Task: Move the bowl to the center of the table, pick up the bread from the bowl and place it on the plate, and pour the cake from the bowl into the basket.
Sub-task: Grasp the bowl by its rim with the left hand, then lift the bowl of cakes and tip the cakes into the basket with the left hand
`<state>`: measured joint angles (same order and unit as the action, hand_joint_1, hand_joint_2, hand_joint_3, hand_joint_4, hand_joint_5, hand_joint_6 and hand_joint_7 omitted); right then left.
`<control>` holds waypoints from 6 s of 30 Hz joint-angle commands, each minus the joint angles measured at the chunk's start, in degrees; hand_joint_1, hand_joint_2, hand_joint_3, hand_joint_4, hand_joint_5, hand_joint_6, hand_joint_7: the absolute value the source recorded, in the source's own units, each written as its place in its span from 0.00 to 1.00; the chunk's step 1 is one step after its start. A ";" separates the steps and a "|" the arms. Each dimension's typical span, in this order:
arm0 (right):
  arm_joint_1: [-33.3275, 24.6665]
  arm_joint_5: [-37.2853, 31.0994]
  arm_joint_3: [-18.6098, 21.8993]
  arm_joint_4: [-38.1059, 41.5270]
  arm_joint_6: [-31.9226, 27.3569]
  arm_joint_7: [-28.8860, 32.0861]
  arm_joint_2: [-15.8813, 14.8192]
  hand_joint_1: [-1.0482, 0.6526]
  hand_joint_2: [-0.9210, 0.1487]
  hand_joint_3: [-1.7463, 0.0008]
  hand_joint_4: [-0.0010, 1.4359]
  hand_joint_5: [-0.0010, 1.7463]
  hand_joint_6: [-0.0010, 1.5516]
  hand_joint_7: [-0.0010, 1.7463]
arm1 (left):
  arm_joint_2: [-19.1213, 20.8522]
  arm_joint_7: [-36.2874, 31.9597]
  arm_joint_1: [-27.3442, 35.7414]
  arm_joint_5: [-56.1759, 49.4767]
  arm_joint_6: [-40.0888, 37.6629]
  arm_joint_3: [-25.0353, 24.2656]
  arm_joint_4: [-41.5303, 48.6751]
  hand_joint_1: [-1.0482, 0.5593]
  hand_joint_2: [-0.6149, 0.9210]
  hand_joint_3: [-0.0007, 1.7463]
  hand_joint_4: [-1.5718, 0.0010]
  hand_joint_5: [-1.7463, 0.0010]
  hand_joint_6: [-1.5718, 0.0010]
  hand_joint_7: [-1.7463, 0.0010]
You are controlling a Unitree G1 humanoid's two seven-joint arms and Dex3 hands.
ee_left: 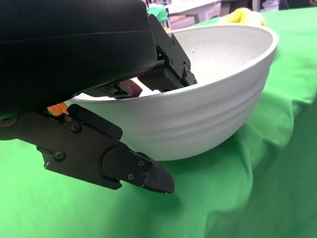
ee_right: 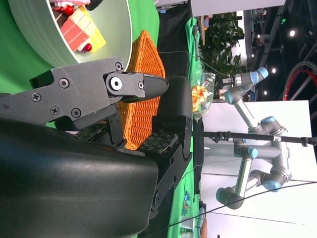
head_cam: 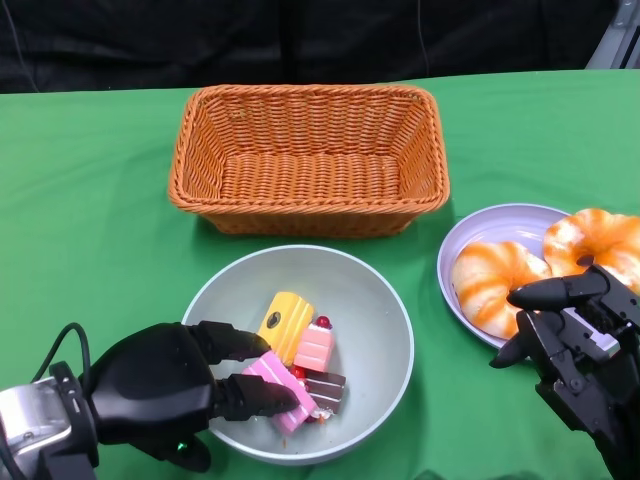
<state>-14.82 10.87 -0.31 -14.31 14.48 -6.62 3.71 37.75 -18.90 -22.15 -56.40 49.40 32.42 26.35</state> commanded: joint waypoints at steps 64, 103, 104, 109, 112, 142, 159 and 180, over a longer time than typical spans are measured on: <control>-0.58 -0.34 -0.02 0.10 -0.61 0.71 0.29 0.49 0.06 0.77 0.46 0.88 0.42 0.66 | -8.42 -3.82 -3.95 37.72 24.79 -11.94 12.33 0.62 0.66 0.78 0.45 0.00 0.47 0.20; 2.24 -4.71 -0.70 10.80 5.85 0.13 -0.05 0.52 0.01 0.79 0.46 0.91 0.40 0.72 | -38.65 32.82 -30.98 61.76 -6.51 -33.20 33.23 0.52 0.87 0.49 0.48 0.00 0.56 0.12; 2.28 -4.89 -0.65 10.97 6.01 0.20 -0.07 0.52 0.02 0.79 0.46 0.91 0.40 0.72 | -39.24 33.35 -31.47 62.55 -7.62 -34.07 33.73 0.51 0.86 0.49 0.50 0.00 0.57 0.12; 2.23 -4.92 -0.51 11.22 5.92 0.22 0.05 0.52 0.03 0.78 0.45 0.91 0.40 0.72 | -41.47 36.35 -33.64 66.95 -13.93 -38.29 35.40 0.49 0.84 0.51 0.56 0.00 0.59 0.10; 2.16 -4.72 -0.49 11.21 5.62 0.23 0.21 0.53 0.04 0.78 0.45 0.91 0.40 0.73 | -42.62 39.96 -35.14 71.14 -19.15 -41.60 36.09 0.49 0.83 0.54 0.55 0.00 0.60 0.09; 0.69 -4.35 -0.84 11.22 6.75 -1.54 -0.08 0.52 0.08 0.71 0.45 0.92 0.40 0.73 | -44.02 45.44 -43.12 94.88 -62.98 -65.74 42.91 0.51 0.94 0.39 0.51 0.00 0.62 0.00; 0.87 -3.73 -0.62 12.24 8.13 -2.71 -0.30 0.51 0.09 0.70 0.46 0.93 0.40 0.74 | -42.22 46.84 -43.68 95.27 -66.39 -69.01 45.64 0.50 0.96 0.27 0.46 0.00 0.57 0.00; 1.11 -3.52 -0.53 12.42 8.00 -3.39 -0.37 0.51 0.09 0.70 0.47 0.93 0.40 0.75 | -39.92 56.93 -43.96 90.49 -64.46 -63.75 44.49 0.52 0.77 0.61 0.48 0.00 0.55 0.00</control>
<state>-13.65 6.73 -1.21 -1.77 21.73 -9.98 4.03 -3.60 35.65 -64.30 35.21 -16.03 -32.20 71.78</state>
